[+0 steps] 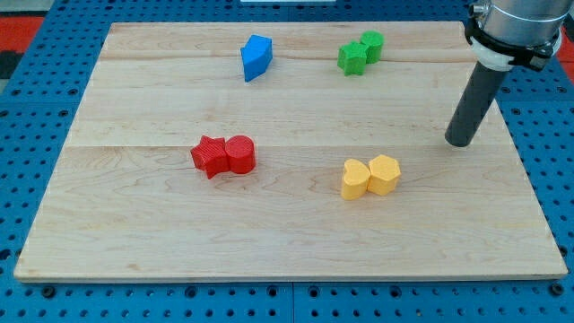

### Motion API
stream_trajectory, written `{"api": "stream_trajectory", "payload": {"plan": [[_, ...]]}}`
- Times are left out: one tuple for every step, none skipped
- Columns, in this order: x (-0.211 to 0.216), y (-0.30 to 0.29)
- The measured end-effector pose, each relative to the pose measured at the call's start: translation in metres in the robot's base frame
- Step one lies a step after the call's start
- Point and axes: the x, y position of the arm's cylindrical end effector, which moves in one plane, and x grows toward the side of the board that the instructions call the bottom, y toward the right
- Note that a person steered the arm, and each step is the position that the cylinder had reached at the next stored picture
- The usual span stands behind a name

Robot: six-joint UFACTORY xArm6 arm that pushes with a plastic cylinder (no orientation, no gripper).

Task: Push yellow hexagon along with yellow heart to bottom left

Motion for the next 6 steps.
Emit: {"api": "stream_trajectory", "payload": {"plan": [[0.0, 0.0], [0.005, 0.0], [0.017, 0.002], [0.03, -0.01], [0.044, -0.021], [0.05, -0.041]]}}
